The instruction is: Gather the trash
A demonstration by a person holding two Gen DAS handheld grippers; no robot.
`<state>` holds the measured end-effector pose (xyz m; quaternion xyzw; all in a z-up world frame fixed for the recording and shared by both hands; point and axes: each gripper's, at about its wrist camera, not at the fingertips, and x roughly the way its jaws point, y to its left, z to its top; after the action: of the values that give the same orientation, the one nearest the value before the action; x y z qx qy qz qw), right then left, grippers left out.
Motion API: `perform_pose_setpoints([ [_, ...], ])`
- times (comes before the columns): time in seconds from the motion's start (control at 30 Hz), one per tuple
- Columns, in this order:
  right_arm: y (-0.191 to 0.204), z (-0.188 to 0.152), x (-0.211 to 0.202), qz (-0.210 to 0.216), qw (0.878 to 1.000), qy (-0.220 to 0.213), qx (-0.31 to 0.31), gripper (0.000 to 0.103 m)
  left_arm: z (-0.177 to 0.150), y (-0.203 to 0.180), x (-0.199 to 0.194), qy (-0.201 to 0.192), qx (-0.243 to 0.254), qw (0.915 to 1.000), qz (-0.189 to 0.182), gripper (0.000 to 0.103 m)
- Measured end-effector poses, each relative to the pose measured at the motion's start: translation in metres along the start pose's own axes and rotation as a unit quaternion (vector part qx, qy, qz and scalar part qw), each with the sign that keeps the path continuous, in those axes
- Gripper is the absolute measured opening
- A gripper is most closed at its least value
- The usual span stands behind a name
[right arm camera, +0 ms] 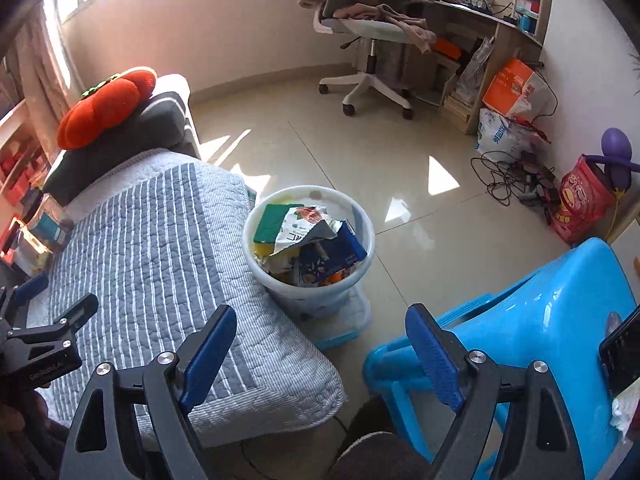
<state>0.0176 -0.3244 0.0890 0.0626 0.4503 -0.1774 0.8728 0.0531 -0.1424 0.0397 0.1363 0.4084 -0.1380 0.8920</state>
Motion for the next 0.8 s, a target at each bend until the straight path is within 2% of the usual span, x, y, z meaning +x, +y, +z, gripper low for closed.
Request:
perform_pose_setpoints([
  [0.17,0.036,-0.032,-0.013,0.017,0.999,-0.031,-0.038,0.091,-0.034,0.016,-0.027,-0.037,-0.053,0.9975,0.029,0.102],
  [0.33,0.057,-0.049,-0.003,0.017,0.998,-0.026,-0.059,0.092,-0.055,0.02,-0.032,-0.039,-0.052,0.997,0.043,0.102],
  [0.57,0.071,-0.056,0.01,0.014,0.997,-0.015,-0.072,0.092,-0.068,0.03,-0.028,-0.024,-0.065,0.9971,0.03,0.102],
  [0.8,0.08,-0.058,0.012,0.017,0.996,-0.01,-0.084,0.092,-0.069,0.03,-0.032,-0.029,-0.072,0.9967,0.024,0.102],
])
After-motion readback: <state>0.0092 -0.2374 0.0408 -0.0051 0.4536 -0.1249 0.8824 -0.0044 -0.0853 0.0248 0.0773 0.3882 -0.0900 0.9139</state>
